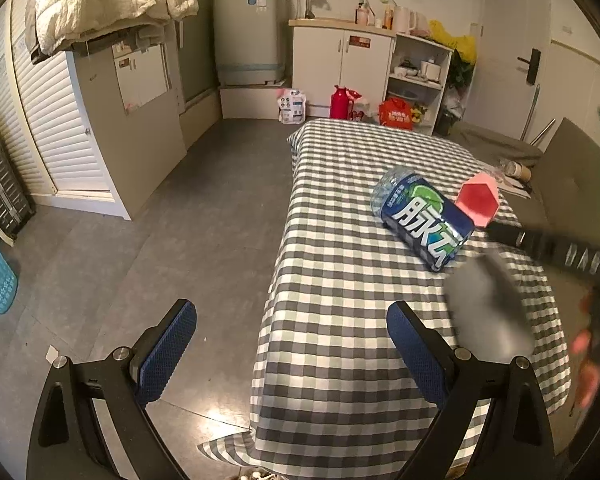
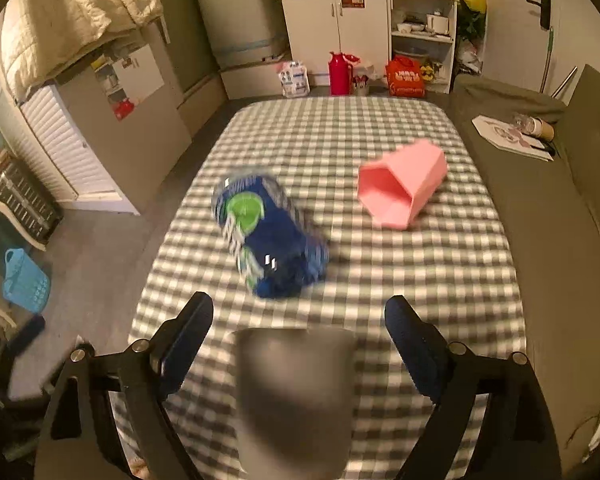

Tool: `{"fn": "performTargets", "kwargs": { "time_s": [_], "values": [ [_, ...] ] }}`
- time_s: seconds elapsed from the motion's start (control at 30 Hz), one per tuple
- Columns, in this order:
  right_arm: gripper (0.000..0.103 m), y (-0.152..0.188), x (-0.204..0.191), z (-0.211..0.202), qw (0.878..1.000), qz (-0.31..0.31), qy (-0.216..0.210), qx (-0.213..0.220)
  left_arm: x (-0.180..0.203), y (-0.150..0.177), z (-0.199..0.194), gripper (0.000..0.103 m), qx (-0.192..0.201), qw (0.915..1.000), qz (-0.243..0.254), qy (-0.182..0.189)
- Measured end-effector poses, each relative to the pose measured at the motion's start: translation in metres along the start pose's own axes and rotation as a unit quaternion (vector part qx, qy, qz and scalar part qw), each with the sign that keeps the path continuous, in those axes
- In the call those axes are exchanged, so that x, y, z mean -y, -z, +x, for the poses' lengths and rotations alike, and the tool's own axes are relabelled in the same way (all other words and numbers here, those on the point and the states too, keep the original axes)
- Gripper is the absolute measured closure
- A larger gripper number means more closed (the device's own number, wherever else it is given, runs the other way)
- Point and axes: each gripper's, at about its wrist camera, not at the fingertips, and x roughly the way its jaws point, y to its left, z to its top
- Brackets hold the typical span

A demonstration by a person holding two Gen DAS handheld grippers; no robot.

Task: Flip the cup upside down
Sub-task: 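Close the left gripper on the grey cup while the right gripper opens and releases it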

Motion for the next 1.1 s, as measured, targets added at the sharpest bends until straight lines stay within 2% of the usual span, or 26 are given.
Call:
{"fn": "performTargets", "kwargs": {
  "time_s": [0.2,0.37,0.53,0.77,1.1],
  "values": [
    [0.015,0.003,0.012,-0.030,0.999,-0.003,0.013,0.040,0.005,-0.001,-0.001,0.004,0.000,1.0000,0.007,0.000],
    [0.015,0.043,0.032,-0.060,0.995,-0.003,0.057,0.078,0.023,0.001,-0.013,0.004,0.009,0.9999,0.007,0.012],
    [0.015,0.074,0.055,-0.082,0.992,0.021,0.058,0.114,0.054,0.008,-0.021,0.004,0.005,0.9990,0.008,0.043],
    [0.015,0.083,0.077,-0.100,0.989,0.031,0.057,0.133,0.093,0.015,-0.027,0.004,0.007,0.9978,0.025,0.060],
    [0.015,0.090,0.105,-0.091,0.987,0.043,0.074,0.140,0.134,0.023,-0.009,0.004,-0.014,0.9954,0.052,0.080]
  ]
}}
